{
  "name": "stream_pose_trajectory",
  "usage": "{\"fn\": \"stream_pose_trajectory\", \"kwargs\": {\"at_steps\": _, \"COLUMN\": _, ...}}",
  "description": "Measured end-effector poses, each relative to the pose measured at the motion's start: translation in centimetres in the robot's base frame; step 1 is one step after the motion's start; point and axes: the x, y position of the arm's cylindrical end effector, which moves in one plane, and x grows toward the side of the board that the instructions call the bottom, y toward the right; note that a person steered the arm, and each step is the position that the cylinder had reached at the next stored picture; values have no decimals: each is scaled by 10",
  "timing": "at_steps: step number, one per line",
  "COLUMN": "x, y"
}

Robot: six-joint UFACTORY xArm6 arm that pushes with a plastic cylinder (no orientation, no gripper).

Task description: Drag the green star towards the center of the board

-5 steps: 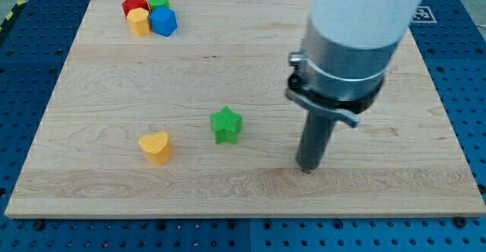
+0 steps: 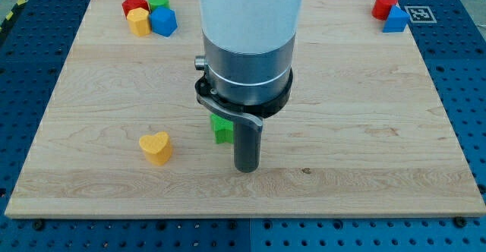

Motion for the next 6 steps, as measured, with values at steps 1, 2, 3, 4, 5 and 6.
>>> {"fn": "stream_pose_trajectory", "kwargs": {"at_steps": 1, "x": 0, "y": -3}}
{"fn": "stream_pose_trajectory", "kwargs": {"at_steps": 2, "x": -3, "y": -33}}
{"fn": "stream_pose_trajectory", "kwargs": {"at_steps": 3, "x": -28, "y": -57}}
{"fn": "stream_pose_trajectory", "kwargs": {"at_steps": 4, "x": -42, "y": -38}}
{"fn": "stream_pose_trajectory", "kwargs": {"at_steps": 5, "x": -49, "y": -22}}
{"fn": "stream_pose_trajectory", "kwargs": {"at_steps": 6, "x": -64, "y": -20}}
